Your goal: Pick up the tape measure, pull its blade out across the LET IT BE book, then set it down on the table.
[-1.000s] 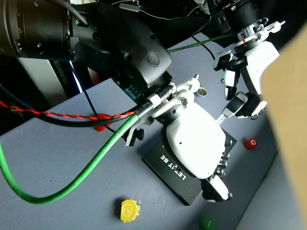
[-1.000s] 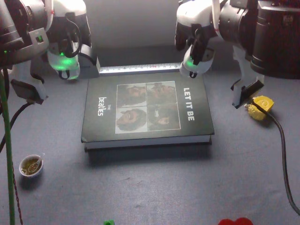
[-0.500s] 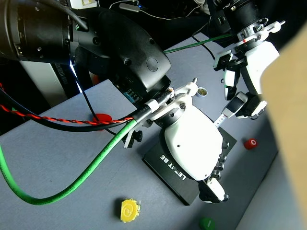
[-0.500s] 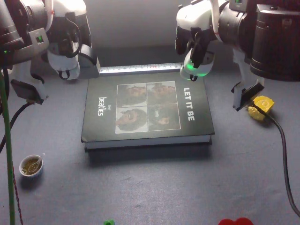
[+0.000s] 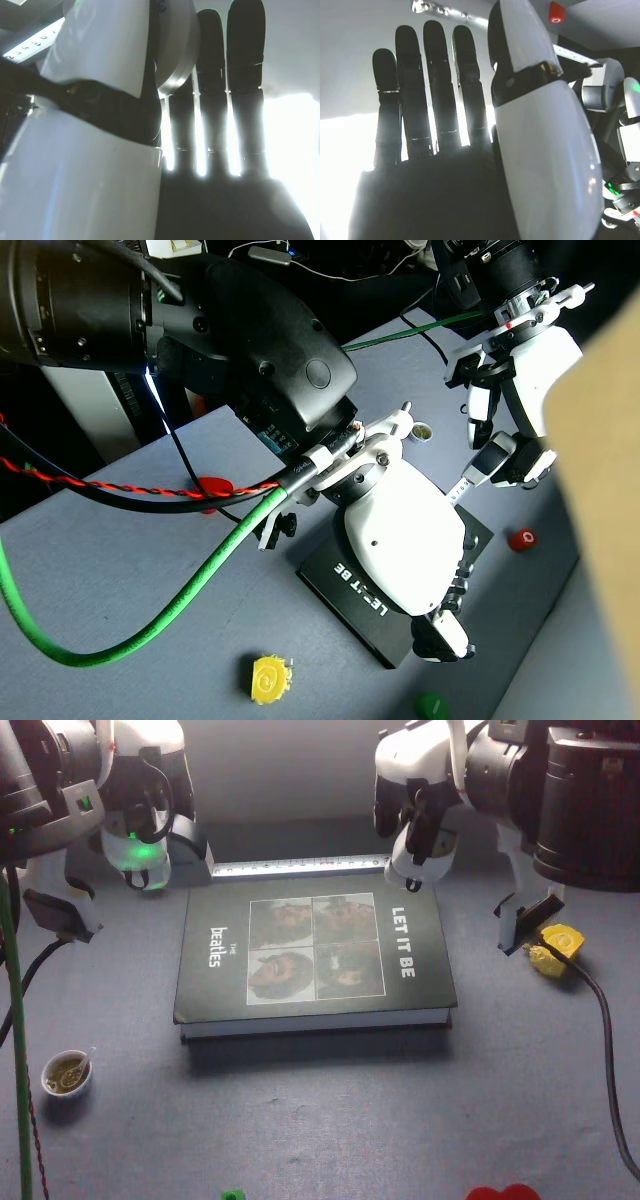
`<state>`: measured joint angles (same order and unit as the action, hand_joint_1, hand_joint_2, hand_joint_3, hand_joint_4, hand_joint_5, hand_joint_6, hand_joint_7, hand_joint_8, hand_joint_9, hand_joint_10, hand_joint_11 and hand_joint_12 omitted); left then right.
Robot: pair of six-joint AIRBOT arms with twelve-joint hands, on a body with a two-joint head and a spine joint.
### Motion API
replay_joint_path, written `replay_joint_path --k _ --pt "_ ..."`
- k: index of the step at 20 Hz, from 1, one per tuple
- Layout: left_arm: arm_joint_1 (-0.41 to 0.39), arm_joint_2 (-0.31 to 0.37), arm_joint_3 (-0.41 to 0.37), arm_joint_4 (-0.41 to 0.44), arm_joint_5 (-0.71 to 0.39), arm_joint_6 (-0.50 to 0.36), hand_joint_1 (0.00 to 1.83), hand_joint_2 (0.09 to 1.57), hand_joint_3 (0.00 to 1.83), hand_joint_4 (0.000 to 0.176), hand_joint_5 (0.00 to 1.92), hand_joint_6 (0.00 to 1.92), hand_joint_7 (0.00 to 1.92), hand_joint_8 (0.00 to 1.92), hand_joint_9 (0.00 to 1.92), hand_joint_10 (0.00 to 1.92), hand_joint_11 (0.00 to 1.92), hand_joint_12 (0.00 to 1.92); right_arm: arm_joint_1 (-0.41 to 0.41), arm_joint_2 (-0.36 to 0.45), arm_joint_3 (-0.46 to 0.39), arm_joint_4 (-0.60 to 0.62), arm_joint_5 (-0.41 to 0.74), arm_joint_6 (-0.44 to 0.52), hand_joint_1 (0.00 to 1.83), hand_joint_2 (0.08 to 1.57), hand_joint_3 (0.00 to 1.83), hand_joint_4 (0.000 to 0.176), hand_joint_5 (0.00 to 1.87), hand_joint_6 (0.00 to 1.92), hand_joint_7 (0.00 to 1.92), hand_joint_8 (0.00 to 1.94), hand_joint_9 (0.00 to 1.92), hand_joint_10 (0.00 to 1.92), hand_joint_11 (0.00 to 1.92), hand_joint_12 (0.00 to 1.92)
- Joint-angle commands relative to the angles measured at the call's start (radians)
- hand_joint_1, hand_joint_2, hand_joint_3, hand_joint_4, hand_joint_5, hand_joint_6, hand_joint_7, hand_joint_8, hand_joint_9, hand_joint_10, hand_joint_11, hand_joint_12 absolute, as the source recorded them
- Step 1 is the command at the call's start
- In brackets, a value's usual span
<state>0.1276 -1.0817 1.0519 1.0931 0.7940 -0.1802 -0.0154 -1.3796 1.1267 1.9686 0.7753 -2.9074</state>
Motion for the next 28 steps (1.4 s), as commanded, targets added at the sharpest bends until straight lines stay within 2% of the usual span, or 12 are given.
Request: replay_joint_path --k 1,5,9,15,16,17,18,19,21,22,25,28 --pt "-0.014 0.000 0.000 0.093 -0.018 0.003 1.38 1.11 0.00 0.000 0.97 0.78 1.01 1.04 0.90 1.23 0.90 0.97 0.016 0.006 0.002 -0.062 -0.017 -0.004 1.01 1.10 0.00 0.000 0.73 0.02 0.77 0.01 0.71 0.04 0.19 1.21" --pt "-0.014 0.000 0.000 0.093 -0.018 0.003 1.38 1.11 0.00 0.000 0.96 0.78 1.01 1.05 0.91 1.23 0.91 0.95 0.014 0.006 0.002 -0.062 -0.018 -0.008 1.00 1.10 0.00 0.000 0.73 0.01 0.77 0.01 0.71 0.04 0.19 1.20" --pt "-0.015 0.001 -0.001 0.095 -0.018 0.001 1.38 1.10 0.00 0.000 0.94 0.84 1.04 0.94 0.92 1.24 0.87 0.94 0.014 0.007 0.003 -0.062 -0.021 -0.009 0.99 1.10 0.00 0.000 0.74 0.01 0.80 0.02 0.75 0.05 0.21 1.21" --pt "-0.016 0.001 -0.002 0.095 -0.018 0.001 1.38 1.10 0.00 0.000 1.00 0.74 0.99 1.05 0.92 1.22 0.92 0.96 0.015 0.011 0.006 -0.063 -0.025 -0.012 1.06 1.12 0.00 0.000 0.88 0.05 0.91 0.03 0.83 0.07 0.36 1.24" --pt "-0.016 0.001 -0.002 0.095 -0.018 0.001 1.38 1.10 0.00 0.000 0.99 0.74 1.00 1.05 0.92 1.22 0.93 0.96 0.015 0.011 0.007 -0.063 -0.027 -0.012 1.11 1.15 0.00 0.000 0.88 0.90 0.95 0.02 0.86 0.09 0.40 1.24" --pt "-0.016 0.001 -0.002 0.095 -0.018 0.001 1.38 1.11 0.00 0.000 0.97 0.77 1.00 1.05 0.92 1.22 0.93 0.95 0.017 0.011 0.007 -0.063 -0.028 -0.012 1.10 1.17 0.00 0.000 0.85 1.12 1.00 0.03 0.91 0.11 0.42 1.27" --pt "-0.016 0.001 -0.002 0.095 -0.018 0.001 1.38 1.11 0.00 0.000 0.95 0.80 0.99 1.05 0.92 1.23 0.92 0.94 0.019 0.012 0.008 -0.063 -0.029 -0.012 1.17 1.15 0.02 0.000 0.85 1.19 0.97 0.81 0.96 0.15 0.47 1.31" --pt "-0.016 0.001 -0.002 0.095 -0.016 0.001 1.38 1.11 0.00 0.000 0.94 0.81 0.99 1.05 0.92 1.23 0.91 0.94 0.019 0.012 0.008 -0.064 -0.030 -0.012 1.19 1.15 0.00 0.019 0.86 1.19 0.95 0.98 0.97 0.25 0.49 1.35" --pt "-0.016 0.001 -0.002 0.095 -0.015 0.000 1.38 1.11 0.00 0.000 0.94 0.81 0.99 1.06 0.91 1.24 0.91 0.93 0.018 0.013 0.007 -0.067 -0.033 -0.012 1.21 1.12 0.00 0.002 0.94 1.14 0.99 0.90 0.94 0.48 0.55 1.34" --pt "-0.016 0.001 -0.003 0.095 -0.015 0.000 1.38 1.11 0.00 0.000 0.94 0.81 1.00 1.06 0.90 1.24 0.92 0.94 0.017 0.013 0.007 -0.068 -0.033 -0.013 1.21 1.12 0.00 0.007 0.95 1.12 1.01 0.88 0.92 0.57 0.57 1.35" --pt "-0.016 0.001 -0.003 0.095 -0.013 -0.002 1.38 1.11 0.00 0.000 0.96 0.79 1.00 1.06 0.90 1.24 0.91 0.96 0.016 0.013 0.007 -0.069 -0.036 -0.014 1.21 1.12 0.00 0.011 0.95 1.12 1.01 0.88 0.91 0.65 0.59 1.36" --pt "-0.018 0.002 -0.004 0.096 -0.013 -0.003 1.38 1.11 0.00 0.000 0.96 0.79 1.00 1.06 0.90 1.24 0.90 0.96 0.010 0.018 0.006 -0.076 -0.039 -0.021 1.21 1.12 0.00 0.011 0.95 1.12 1.01 0.88 0.91 0.65 0.60 1.36"
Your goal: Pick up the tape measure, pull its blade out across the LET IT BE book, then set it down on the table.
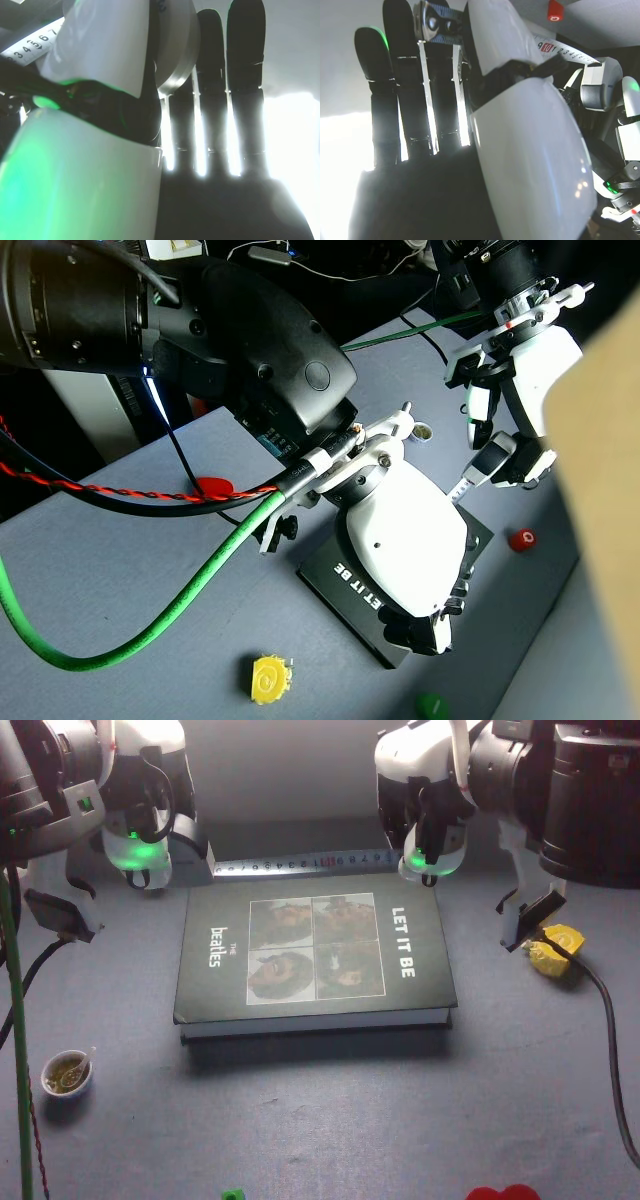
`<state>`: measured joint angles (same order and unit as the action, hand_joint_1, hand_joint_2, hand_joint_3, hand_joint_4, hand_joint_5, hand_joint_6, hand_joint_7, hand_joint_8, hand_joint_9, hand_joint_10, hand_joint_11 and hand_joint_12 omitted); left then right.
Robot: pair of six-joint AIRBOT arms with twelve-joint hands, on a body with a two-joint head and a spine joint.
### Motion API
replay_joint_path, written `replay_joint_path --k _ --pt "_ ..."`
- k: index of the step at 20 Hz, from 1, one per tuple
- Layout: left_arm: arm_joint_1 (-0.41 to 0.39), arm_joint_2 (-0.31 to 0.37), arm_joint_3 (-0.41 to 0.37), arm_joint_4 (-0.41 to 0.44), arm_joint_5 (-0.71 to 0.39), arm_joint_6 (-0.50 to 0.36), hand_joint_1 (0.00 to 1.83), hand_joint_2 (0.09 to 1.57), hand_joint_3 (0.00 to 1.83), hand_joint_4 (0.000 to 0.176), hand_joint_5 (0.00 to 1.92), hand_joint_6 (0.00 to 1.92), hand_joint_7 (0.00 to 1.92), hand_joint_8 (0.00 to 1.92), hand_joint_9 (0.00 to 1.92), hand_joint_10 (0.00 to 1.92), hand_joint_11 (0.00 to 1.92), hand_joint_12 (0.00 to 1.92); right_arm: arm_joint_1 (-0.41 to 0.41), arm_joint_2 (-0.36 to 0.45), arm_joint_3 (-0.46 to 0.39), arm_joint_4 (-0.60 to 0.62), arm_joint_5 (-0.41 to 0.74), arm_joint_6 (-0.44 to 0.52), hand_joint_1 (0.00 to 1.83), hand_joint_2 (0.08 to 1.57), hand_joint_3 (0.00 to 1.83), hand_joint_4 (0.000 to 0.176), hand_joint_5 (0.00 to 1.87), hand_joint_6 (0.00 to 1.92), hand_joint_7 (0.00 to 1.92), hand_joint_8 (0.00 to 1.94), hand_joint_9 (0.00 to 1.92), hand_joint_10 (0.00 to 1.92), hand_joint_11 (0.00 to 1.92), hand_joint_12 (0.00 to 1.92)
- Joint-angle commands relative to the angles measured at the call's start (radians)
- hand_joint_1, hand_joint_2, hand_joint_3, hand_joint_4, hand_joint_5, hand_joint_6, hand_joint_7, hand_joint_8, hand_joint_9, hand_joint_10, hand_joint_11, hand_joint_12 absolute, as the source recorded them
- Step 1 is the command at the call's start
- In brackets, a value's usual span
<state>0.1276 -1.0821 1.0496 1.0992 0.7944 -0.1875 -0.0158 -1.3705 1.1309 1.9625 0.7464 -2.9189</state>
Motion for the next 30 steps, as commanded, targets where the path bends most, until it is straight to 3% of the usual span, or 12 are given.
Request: replay_joint_path --k 1,8,18,23,24,25,26,27,30 --pt "-0.018 0.002 -0.002 0.090 -0.013 0.003 1.38 1.11 0.00 0.000 0.95 0.80 1.00 1.06 0.89 1.24 0.88 0.99 0.007 0.013 0.001 -0.078 -0.012 -0.011 1.21 1.12 0.00 0.011 0.95 1.11 1.01 0.88 0.91 0.66 0.59 1.36" --pt "-0.019 0.003 -0.003 0.092 -0.013 0.003 1.38 1.11 0.00 0.000 0.96 0.79 0.99 1.06 0.89 1.25 0.90 1.00 -0.005 0.078 -0.053 -0.128 -0.025 -0.022 1.21 1.12 0.00 0.021 0.95 1.10 1.02 0.89 0.90 0.70 0.57 1.37" --pt "-0.014 0.004 -0.004 0.092 -0.016 0.004 1.38 1.11 0.00 0.000 0.96 0.79 0.99 1.06 0.91 1.24 0.90 1.00 -0.020 0.174 -0.091 -0.142 -0.041 -0.055 1.21 1.12 0.00 0.020 0.94 1.11 1.02 0.89 0.89 0.71 0.58 1.38" --pt "-0.009 0.005 -0.008 0.095 -0.022 0.004 1.38 1.11 0.00 0.000 0.94 0.88 1.03 0.95 0.90 1.26 0.88 1.00 -0.024 0.221 -0.106 -0.145 -0.052 -0.070 1.21 1.14 0.00 0.015 0.89 1.17 1.01 0.93 0.87 0.76 0.58 1.39" --pt "-0.008 0.005 -0.008 0.095 -0.022 0.004 1.38 1.11 0.00 0.000 0.94 0.88 1.03 0.95 0.90 1.25 0.88 1.00 -0.024 0.230 -0.106 -0.145 -0.059 -0.074 1.33 1.14 0.00 0.000 0.87 1.18 1.03 0.88 0.79 1.24 0.58 1.41" --pt "-0.008 0.005 -0.008 0.095 -0.022 0.004 1.38 1.11 0.00 0.000 0.94 0.88 1.04 0.95 0.90 1.25 0.88 1.00 -0.024 0.238 -0.106 -0.145 -0.069 -0.079 1.35 1.14 0.00 0.000 0.86 1.19 1.03 0.86 0.77 1.33 0.58 1.41" --pt "-0.008 0.005 -0.007 0.095 -0.022 0.004 1.38 1.10 0.00 0.000 0.97 0.83 1.03 0.97 0.91 1.23 0.90 1.00 -0.024 0.245 -0.106 -0.145 -0.075 -0.080 1.23 1.14 0.00 0.000 0.88 1.19 1.00 0.93 0.78 1.04 0.58 1.41" --pt "-0.008 0.005 -0.007 0.095 -0.022 0.004 1.38 1.10 0.00 0.000 0.99 0.79 1.02 1.00 0.91 1.23 0.91 1.00 -0.023 0.250 -0.106 -0.146 -0.080 -0.082 1.21 1.14 0.00 0.008 0.91 1.16 0.99 0.93 0.82 0.90 0.58 1.40" --pt "-0.009 0.006 -0.008 0.095 -0.022 0.004 1.38 1.10 0.00 0.000 0.99 0.76 1.01 1.04 0.90 1.22 0.91 0.99 -0.021 0.264 -0.106 -0.146 -0.086 -0.091 1.21 1.13 0.00 0.021 0.92 1.15 0.99 0.95 0.84 0.83 0.58 1.40"
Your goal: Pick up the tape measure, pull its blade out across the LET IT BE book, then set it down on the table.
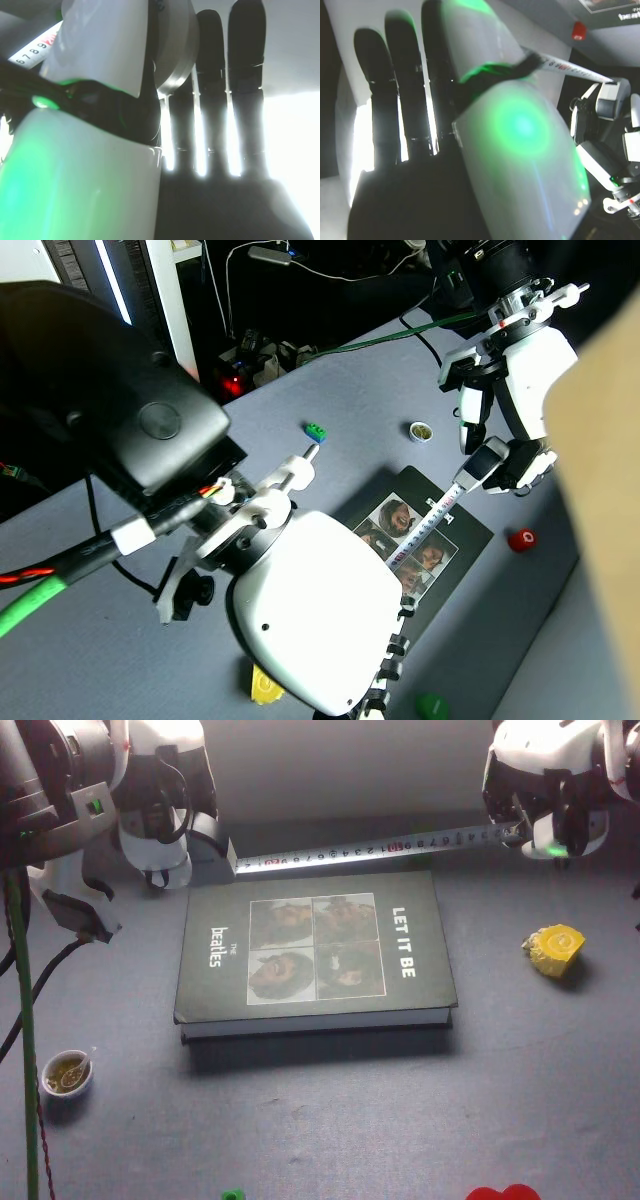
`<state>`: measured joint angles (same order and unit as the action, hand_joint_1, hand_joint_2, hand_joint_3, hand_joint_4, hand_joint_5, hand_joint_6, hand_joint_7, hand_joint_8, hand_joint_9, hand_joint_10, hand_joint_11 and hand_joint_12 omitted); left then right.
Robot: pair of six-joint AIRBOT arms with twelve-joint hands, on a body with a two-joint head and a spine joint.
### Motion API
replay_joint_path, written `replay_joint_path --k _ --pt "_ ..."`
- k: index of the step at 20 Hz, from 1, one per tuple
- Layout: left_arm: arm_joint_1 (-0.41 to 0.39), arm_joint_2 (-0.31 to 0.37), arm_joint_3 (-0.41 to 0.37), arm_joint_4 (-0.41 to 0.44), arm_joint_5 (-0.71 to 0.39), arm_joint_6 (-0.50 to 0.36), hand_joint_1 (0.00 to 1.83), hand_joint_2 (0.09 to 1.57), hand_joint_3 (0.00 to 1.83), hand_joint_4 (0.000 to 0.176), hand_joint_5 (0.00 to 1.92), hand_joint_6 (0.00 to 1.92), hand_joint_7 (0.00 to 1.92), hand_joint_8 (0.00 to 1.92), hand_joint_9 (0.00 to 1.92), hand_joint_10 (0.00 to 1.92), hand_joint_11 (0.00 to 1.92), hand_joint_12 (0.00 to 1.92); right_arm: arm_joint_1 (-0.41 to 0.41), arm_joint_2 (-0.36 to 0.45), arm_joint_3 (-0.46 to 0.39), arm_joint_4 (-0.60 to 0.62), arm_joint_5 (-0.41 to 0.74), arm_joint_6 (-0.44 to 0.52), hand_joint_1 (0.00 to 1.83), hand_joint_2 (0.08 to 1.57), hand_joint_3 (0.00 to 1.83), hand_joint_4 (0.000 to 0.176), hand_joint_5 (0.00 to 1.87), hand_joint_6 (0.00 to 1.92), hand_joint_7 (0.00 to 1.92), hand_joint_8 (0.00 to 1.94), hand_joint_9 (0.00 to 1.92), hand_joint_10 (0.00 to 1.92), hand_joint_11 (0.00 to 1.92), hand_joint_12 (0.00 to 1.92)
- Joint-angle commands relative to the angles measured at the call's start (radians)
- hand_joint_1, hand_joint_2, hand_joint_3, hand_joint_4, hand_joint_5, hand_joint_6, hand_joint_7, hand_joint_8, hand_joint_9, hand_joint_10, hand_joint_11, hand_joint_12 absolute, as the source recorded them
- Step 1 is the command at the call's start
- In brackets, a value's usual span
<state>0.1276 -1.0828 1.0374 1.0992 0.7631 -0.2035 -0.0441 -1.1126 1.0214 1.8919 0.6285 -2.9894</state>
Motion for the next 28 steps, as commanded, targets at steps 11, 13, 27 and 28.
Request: replay_joint_path --k 11,13,27,28 --pt "-0.013 0.007 0.006 0.095 0.011 0.019 1.38 1.10 0.00 0.000 1.01 0.76 1.01 1.01 0.91 1.22 0.91 0.95 0.004 0.049 0.004 -0.107 0.012 -0.020 1.20 1.14 0.00 0.023 0.91 1.15 0.99 0.96 0.82 0.86 0.56 1.41" --pt "-0.016 0.007 0.007 0.095 0.011 0.019 1.38 1.10 0.00 0.000 1.01 0.75 1.01 1.03 0.91 1.22 0.91 0.95 0.003 0.053 0.004 -0.112 0.011 -0.020 1.20 1.13 0.00 0.024 0.92 1.14 0.99 0.96 0.83 0.87 0.57 1.41" --pt "-0.019 0.007 0.005 0.095 0.011 0.019 1.38 1.10 0.00 0.000 0.99 0.74 1.02 1.04 0.91 1.22 0.91 0.94 0.009 0.088 0.004 -0.125 -0.001 -0.020 1.21 1.14 0.00 0.022 0.91 1.15 0.99 0.95 0.84 0.86 0.57 1.41" --pt "-0.019 0.007 0.005 0.095 0.011 0.019 1.38 1.10 0.00 0.000 0.99 0.74 1.02 1.04 0.91 1.22 0.91 0.94 0.009 0.089 0.004 -0.126 -0.001 -0.020 1.21 1.14 0.00 0.022 0.91 1.15 0.99 0.95 0.84 0.86 0.57 1.41"
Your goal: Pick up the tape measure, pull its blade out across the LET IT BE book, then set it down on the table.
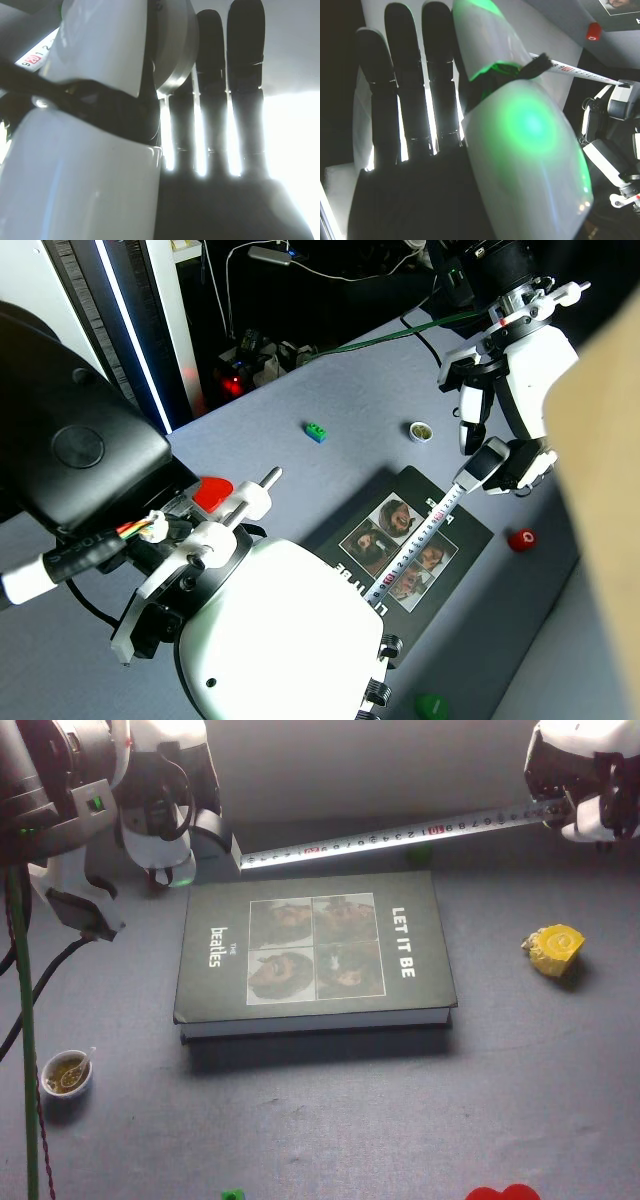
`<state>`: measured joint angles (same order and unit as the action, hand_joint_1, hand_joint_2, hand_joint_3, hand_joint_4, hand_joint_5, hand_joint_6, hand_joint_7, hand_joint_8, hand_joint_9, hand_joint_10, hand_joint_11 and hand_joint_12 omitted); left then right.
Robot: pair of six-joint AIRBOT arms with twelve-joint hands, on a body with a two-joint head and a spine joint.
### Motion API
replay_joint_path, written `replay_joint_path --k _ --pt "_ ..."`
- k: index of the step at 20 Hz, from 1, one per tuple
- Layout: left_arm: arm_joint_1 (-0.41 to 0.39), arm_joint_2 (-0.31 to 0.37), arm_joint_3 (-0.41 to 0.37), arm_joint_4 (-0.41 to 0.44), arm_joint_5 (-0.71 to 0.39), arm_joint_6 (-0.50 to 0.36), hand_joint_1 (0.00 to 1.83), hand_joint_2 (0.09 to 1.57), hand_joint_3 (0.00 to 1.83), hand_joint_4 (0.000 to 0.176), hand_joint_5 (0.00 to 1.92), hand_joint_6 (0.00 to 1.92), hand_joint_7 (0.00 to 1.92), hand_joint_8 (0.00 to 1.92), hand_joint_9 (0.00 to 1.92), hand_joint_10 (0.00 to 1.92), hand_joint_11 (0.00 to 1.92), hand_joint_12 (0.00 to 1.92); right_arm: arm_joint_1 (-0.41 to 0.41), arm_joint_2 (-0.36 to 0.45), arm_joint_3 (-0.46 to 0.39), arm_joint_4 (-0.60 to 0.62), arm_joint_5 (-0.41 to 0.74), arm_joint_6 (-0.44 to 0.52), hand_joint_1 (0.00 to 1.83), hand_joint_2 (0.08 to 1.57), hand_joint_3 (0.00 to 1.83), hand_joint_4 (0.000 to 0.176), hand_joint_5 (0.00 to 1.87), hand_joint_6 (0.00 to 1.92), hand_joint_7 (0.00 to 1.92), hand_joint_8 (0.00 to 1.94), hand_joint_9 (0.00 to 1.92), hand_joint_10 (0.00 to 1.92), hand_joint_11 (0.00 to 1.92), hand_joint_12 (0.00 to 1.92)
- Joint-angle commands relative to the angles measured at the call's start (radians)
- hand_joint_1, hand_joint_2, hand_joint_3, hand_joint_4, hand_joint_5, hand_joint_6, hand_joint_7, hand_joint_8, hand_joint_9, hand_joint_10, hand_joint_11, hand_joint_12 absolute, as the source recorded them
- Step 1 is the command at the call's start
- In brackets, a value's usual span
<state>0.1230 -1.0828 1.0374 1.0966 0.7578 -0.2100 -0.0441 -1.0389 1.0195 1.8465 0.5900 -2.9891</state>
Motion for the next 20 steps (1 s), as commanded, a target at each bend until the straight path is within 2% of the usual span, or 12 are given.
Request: replay_joint_path --k 1,15,20 --pt "-0.014 0.007 0.004 0.097 0.017 0.025 1.38 1.10 0.00 0.000 0.99 0.74 1.02 1.04 0.91 1.22 0.91 0.94 0.008 0.018 0.006 -0.082 0.039 -0.021 1.21 1.13 0.00 0.023 0.91 1.14 0.99 0.96 0.84 0.86 0.57 1.41" --pt "-0.007 0.010 -0.004 0.098 0.017 0.024 1.38 1.10 0.00 0.000 0.99 0.75 1.01 1.04 0.90 1.23 0.91 0.96 0.001 0.039 0.004 -0.085 0.035 -0.020 1.20 1.13 0.00 0.025 0.91 1.14 0.99 0.96 0.84 0.86 0.58 1.41" --pt "-0.007 0.012 -0.005 0.097 0.017 0.022 1.38 1.11 0.00 0.000 0.97 0.78 1.01 1.05 0.90 1.23 0.91 0.98 -0.018 0.034 -0.030 -0.085 0.031 -0.021 1.20 1.14 0.00 0.022 0.89 1.15 0.99 0.98 0.84 0.86 0.58 1.41"
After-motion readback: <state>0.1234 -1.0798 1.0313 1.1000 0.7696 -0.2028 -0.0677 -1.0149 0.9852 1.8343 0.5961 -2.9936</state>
